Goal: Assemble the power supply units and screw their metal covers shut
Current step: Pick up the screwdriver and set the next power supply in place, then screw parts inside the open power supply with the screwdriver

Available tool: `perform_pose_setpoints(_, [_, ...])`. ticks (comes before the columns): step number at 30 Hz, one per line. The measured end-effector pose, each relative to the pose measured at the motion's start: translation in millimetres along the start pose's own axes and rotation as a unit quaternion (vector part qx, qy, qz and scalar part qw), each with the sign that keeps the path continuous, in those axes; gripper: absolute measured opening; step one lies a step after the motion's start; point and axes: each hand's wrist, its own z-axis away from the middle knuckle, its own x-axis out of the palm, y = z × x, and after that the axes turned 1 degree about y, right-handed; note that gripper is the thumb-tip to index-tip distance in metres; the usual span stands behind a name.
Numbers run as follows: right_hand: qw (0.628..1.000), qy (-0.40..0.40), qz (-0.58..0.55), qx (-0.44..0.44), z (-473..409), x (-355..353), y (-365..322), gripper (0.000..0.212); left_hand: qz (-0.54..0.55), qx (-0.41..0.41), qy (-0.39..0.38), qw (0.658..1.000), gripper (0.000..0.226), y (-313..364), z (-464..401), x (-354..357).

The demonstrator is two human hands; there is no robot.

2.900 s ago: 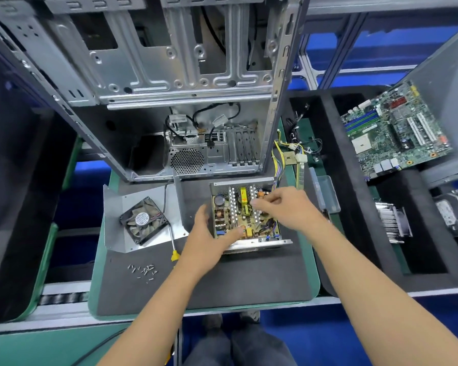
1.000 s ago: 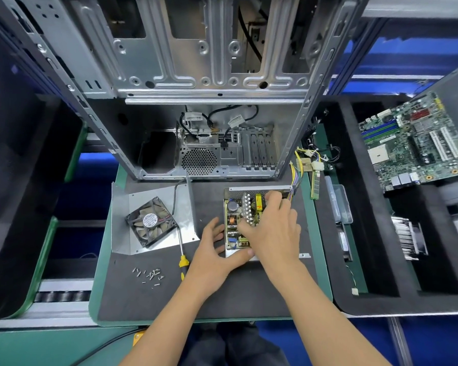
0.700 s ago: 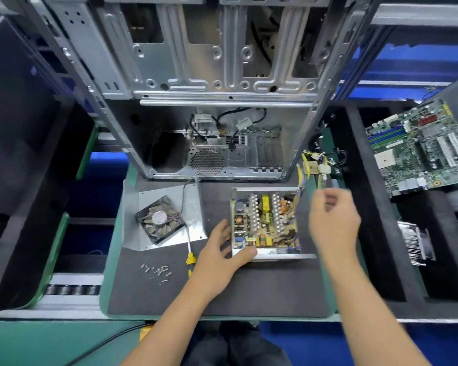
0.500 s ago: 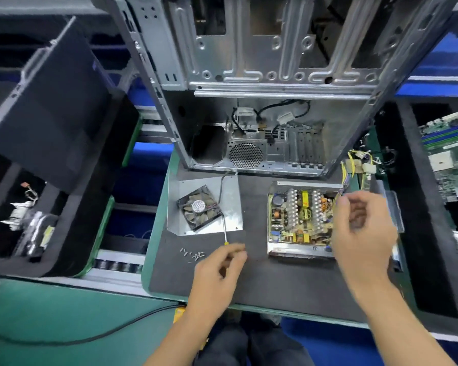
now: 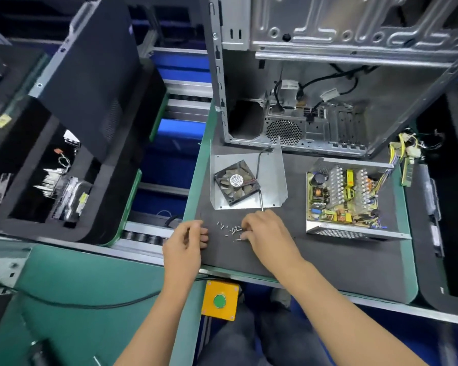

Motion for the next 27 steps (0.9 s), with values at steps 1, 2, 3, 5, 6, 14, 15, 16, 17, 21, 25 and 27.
perform_pose_setpoints(1, [1.000, -0.003, 0.020, -0.007, -1.7, 2.4, -0.3, 0.020, 0.003, -0.003, -0.005, 1.000, 0.019, -0.9, 1.1, -0.2])
perform_pose_setpoints(2, [0.999, -0.010, 0.045, -0.015, -3.0, 3.7, -1.2, 0.020, 0.007, -0.006, -0.010, 1.000, 0.019, -1.8, 1.8, -0.2])
perform_pose_setpoints(3, [0.997, -0.017, 0.067, -0.019, -3.9, 4.6, -1.6, 0.020, 0.011, -0.010, -0.015, 1.000, 0.019, -3.1, 2.1, -0.5])
perform_pose_setpoints(5, [0.994, -0.042, 0.103, -0.020, -4.8, 5.4, -1.1, 0.024, 0.022, -0.015, -0.022, 0.999, 0.019, -5.0, 2.2, -0.9])
perform_pose_setpoints(6, [0.991, -0.058, 0.121, -0.021, -4.6, 5.4, -1.0, 0.026, 0.029, -0.018, -0.025, 0.999, 0.018, -5.1, 2.1, -1.0])
perform_pose_setpoints(14, [0.994, 0.093, -0.047, 0.036, 2.4, -9.3, -5.7, 0.013, 0.197, -0.143, -0.110, 0.964, 0.034, 18.2, 6.4, 13.3])
perform_pose_setpoints(15, [0.992, 0.092, -0.080, 0.038, 1.3, -11.7, -9.1, 0.011, 0.232, -0.178, -0.133, 0.947, 0.039, 23.4, 6.1, 17.2])
perform_pose_setpoints(16, [0.993, 0.074, -0.090, 0.025, 0.2, -12.7, -12.2, 0.011, 0.262, -0.209, -0.155, 0.930, 0.043, 27.6, 5.6, 20.7])
perform_pose_setpoints(17, [0.995, 0.051, -0.088, 0.006, -1.0, -12.1, -14.9, 0.012, 0.285, -0.234, -0.169, 0.914, 0.045, 30.9, 4.4, 23.6])
perform_pose_setpoints(21, [0.987, 0.087, -0.129, 0.044, -1.4, -12.3, -13.5, 0.016, 0.333, -0.284, -0.142, 0.888, 0.036, 31.4, -5.3, 25.4])
perform_pose_setpoints(25, [0.995, 0.052, -0.067, 0.051, -1.3, -9.7, -1.7, 0.014, 0.324, -0.279, -0.094, 0.899, 0.013, 18.3, -15.1, 10.2])
perform_pose_setpoints(27, [0.998, 0.030, -0.044, 0.033, -2.4, -6.5, -2.2, 0.015, 0.326, -0.269, -0.090, 0.902, 0.006, 14.0, -17.1, 3.9])
